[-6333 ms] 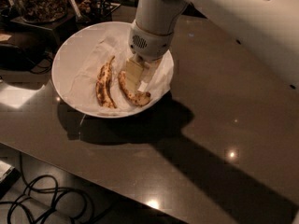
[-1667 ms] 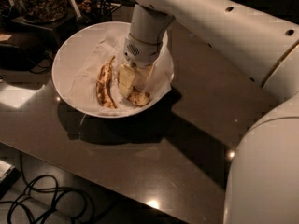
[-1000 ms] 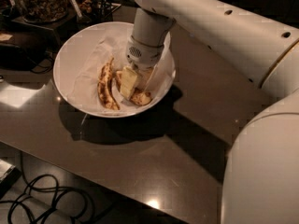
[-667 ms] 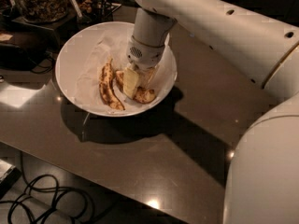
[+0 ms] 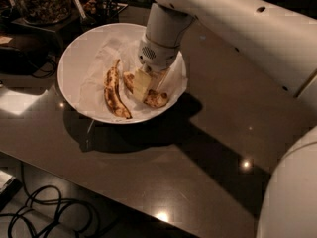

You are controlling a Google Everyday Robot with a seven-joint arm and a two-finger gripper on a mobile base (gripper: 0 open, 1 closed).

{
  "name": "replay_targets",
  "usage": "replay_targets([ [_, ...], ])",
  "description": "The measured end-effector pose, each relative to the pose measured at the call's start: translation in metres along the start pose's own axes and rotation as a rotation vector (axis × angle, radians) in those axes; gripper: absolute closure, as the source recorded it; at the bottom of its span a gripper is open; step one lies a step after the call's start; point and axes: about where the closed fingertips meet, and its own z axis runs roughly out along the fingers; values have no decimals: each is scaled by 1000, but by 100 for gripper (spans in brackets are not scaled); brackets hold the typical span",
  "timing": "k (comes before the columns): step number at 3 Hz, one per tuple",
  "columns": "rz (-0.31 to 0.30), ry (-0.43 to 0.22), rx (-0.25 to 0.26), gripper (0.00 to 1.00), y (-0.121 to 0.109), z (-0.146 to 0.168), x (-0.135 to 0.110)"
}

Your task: Pick banana from white bowl

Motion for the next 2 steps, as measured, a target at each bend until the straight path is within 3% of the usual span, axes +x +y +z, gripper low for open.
replay_targets([
  [1, -47, -67, 29, 100, 15, -40, 6],
  [2, -54, -77, 37, 100, 17, -46, 7],
])
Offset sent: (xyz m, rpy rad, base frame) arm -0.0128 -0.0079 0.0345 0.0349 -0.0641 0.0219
